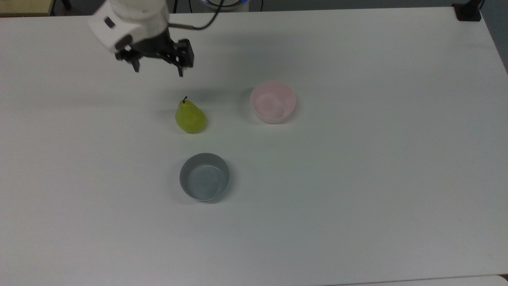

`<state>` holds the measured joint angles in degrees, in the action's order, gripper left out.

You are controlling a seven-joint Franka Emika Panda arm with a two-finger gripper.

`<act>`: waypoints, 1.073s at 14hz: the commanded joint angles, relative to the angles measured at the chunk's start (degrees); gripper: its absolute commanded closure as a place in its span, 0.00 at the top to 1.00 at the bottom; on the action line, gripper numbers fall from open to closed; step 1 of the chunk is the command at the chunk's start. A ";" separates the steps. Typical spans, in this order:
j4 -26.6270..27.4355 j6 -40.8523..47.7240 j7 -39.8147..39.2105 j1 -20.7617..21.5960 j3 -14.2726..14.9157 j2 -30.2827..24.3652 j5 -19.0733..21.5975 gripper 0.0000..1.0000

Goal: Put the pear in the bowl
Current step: 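Move the open gripper over the yellow-green pear, then lower the gripper around the pear and close on it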

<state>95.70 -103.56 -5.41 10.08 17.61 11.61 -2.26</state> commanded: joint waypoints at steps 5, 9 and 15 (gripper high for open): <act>3.79 -8.58 -1.53 3.63 0.58 6.31 0.50 1.00; 6.59 -11.92 -3.28 3.45 0.58 8.70 -0.99 1.00; 7.92 -15.17 -3.02 3.89 0.58 10.45 -0.99 1.00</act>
<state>101.92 -114.65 -7.62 13.11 17.58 22.18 -2.74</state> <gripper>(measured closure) 0.000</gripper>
